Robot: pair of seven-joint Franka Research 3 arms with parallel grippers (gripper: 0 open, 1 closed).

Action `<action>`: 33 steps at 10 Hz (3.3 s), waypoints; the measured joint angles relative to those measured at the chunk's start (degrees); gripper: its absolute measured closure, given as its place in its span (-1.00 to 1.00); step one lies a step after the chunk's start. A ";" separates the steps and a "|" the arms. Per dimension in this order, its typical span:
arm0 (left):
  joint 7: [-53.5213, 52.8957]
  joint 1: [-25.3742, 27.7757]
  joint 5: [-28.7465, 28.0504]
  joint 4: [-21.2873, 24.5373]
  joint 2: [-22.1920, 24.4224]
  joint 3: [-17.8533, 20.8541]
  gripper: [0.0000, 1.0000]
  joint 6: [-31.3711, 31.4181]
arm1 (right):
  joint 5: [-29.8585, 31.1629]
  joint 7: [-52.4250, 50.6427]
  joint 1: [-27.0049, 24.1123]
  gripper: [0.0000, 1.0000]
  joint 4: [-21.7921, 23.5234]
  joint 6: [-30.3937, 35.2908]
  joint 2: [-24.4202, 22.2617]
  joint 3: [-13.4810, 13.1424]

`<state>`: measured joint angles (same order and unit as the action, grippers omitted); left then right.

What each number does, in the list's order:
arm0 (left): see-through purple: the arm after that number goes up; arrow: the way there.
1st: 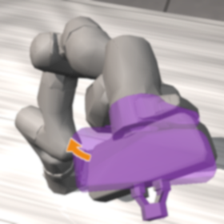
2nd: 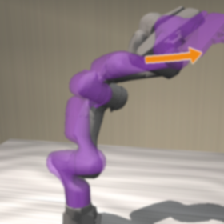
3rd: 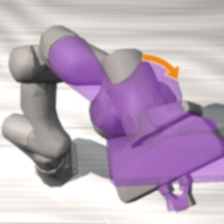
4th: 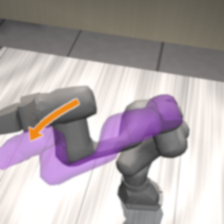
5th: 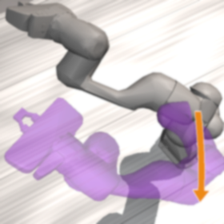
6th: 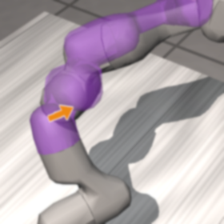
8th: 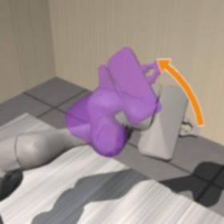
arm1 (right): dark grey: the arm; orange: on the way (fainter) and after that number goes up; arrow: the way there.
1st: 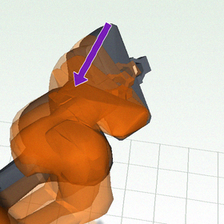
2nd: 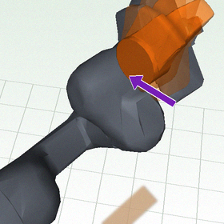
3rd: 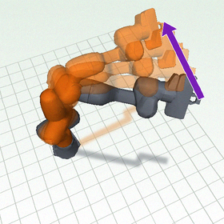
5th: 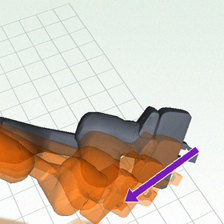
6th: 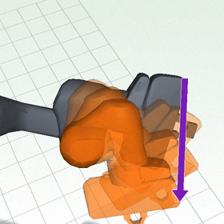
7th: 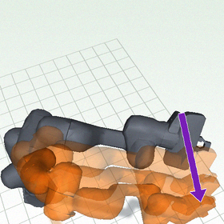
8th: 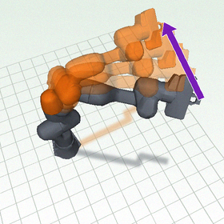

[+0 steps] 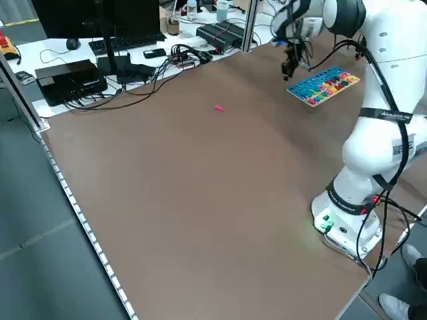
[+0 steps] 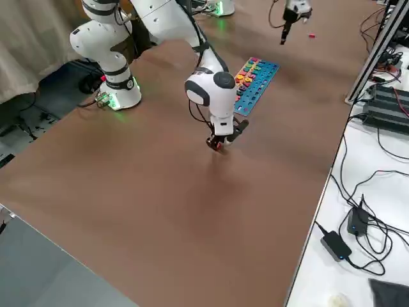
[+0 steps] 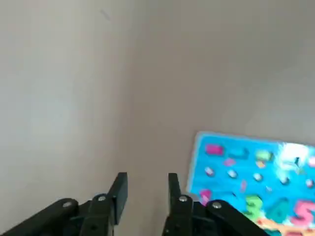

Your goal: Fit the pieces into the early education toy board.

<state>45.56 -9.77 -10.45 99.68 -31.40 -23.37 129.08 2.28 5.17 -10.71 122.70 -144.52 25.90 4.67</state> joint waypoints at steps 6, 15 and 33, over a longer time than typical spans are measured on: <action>-11.29 17.13 -0.04 1.36 -0.04 0.34 0.00 -2.61 | 0.02 -0.19 -0.10 0.00 0.29 0.26 0.12 -0.01; -16.16 26.81 -4.98 1.28 -5.80 0.48 0.02 2.46 | 0.04 -0.59 -0.48 0.08 0.27 0.53 0.10 -0.02; -16.07 25.97 -7.04 1.22 -8.22 1.01 0.73 5.19 | 0.05 -0.77 -0.48 0.29 0.14 1.52 -0.04 -0.02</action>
<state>29.49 16.20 -17.49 100.90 -39.62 -22.36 134.27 2.33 4.40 -11.19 122.84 -143.00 25.86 4.65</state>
